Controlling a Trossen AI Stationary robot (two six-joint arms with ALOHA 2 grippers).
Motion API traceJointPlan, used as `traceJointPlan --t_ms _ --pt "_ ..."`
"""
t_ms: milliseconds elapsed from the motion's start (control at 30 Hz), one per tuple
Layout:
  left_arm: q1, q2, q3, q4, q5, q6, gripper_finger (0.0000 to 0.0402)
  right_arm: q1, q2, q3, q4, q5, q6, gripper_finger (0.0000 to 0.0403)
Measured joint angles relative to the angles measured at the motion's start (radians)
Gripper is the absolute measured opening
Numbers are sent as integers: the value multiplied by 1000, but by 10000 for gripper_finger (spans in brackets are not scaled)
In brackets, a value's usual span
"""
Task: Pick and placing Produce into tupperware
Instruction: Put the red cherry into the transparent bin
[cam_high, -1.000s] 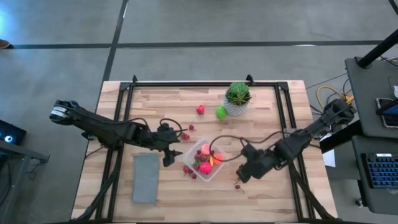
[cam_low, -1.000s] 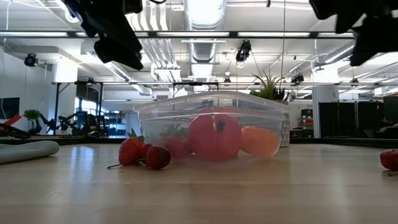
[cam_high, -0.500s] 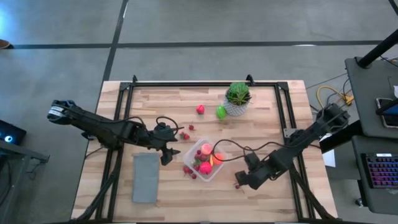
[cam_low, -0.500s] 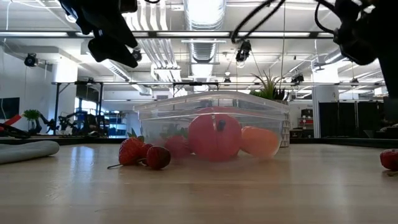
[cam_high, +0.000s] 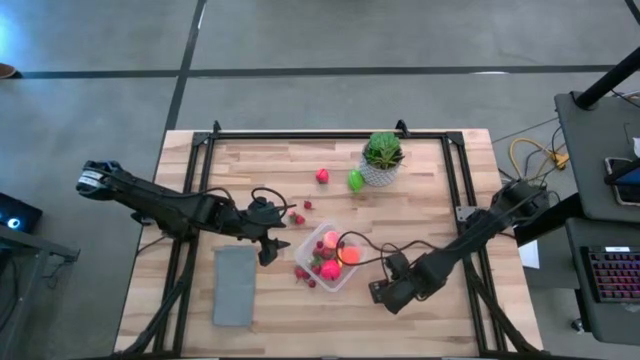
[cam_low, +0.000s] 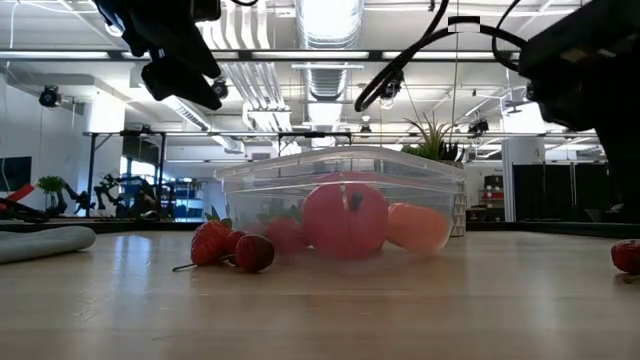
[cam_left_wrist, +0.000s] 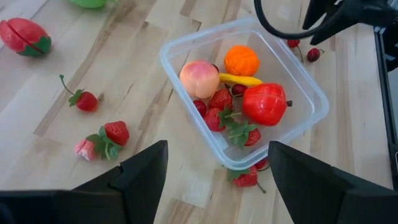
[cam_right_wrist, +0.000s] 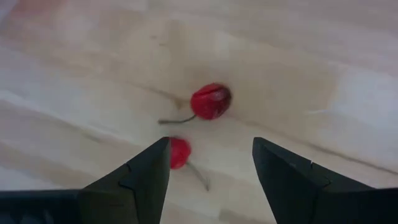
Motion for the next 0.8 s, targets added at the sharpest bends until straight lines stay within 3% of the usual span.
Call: traceJointPlan --t_ms 800 --pt "0 0 0 0 -8 6 263 -54 38 -3 -22 29 9 214"
